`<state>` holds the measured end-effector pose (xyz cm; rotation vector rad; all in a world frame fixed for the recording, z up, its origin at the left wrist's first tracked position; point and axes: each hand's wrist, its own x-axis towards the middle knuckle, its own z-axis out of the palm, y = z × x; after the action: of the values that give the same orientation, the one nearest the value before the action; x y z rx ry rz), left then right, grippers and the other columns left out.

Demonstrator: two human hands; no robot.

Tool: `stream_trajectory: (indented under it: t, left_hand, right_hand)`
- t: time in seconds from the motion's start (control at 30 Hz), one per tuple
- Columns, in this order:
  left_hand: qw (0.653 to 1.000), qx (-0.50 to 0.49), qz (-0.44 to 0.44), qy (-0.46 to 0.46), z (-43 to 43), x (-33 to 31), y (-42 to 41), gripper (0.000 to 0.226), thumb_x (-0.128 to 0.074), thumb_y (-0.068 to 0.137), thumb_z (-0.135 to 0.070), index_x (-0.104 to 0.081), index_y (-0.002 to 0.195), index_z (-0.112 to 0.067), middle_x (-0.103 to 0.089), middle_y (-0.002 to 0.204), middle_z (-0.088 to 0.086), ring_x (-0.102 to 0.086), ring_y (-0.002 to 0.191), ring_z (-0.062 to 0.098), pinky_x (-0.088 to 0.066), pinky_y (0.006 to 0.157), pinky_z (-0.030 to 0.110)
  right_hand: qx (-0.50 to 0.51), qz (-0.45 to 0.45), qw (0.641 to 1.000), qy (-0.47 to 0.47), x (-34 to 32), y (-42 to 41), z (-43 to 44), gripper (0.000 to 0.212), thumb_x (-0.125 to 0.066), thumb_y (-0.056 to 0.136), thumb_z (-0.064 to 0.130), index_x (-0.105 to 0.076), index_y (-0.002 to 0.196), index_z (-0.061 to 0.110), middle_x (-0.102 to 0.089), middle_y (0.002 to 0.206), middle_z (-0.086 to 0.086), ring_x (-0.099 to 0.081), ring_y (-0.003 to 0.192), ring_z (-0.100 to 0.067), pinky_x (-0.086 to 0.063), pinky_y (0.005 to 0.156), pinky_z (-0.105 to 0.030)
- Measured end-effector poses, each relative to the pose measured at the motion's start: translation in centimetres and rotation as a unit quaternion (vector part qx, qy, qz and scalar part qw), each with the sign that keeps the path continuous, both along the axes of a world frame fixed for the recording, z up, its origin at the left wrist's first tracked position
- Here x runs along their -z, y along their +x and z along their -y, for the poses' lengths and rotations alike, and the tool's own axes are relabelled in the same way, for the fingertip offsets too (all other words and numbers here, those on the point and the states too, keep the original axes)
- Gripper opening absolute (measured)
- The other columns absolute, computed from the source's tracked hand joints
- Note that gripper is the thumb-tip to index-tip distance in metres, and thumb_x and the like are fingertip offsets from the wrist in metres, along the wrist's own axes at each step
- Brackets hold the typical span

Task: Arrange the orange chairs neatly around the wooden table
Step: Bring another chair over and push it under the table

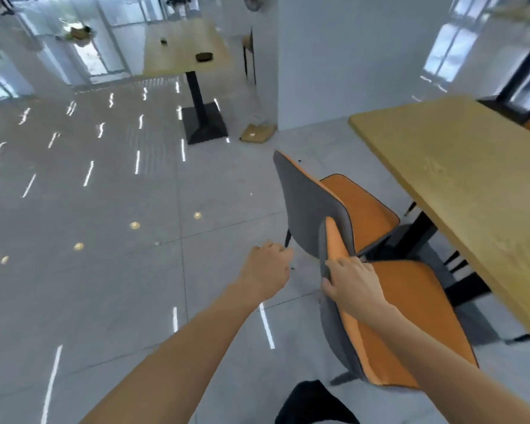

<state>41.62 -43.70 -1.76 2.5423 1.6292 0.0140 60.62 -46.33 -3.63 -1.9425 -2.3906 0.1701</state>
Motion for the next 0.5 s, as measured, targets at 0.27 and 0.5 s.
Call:
stream_trajectory:
  t: [0.27,0.5]
  left_hand:
    - [0.962,0.27,-0.039,0.019,-9.8,2.0,3.0,0.047,-0.072,0.072,-0.013,-0.058,0.117,-0.011,-0.063,0.111,0.01,-0.056,0.106,0.032,-0.052,0.075,0.042]
    - [0.904,0.413,-0.096,0.049,-14.1,5.4,6.9,0.068,-0.073,0.072,-0.015,-0.045,0.134,-0.014,-0.047,0.136,0.016,-0.036,0.132,0.033,-0.031,0.105,0.048]
  right_hand:
    - [0.175,-0.025,0.984,0.0,2.4,-1.3,-0.8,0.032,-0.043,0.092,0.043,-0.056,0.11,0.021,-0.063,0.102,-0.001,-0.055,0.097,-0.025,-0.042,0.078,-0.037]
    - [0.257,-0.088,0.962,-0.03,4.1,-1.8,-1.5,0.038,-0.045,0.09,0.047,-0.05,0.116,0.02,-0.059,0.107,-0.001,-0.056,0.092,-0.022,-0.047,0.073,-0.034]
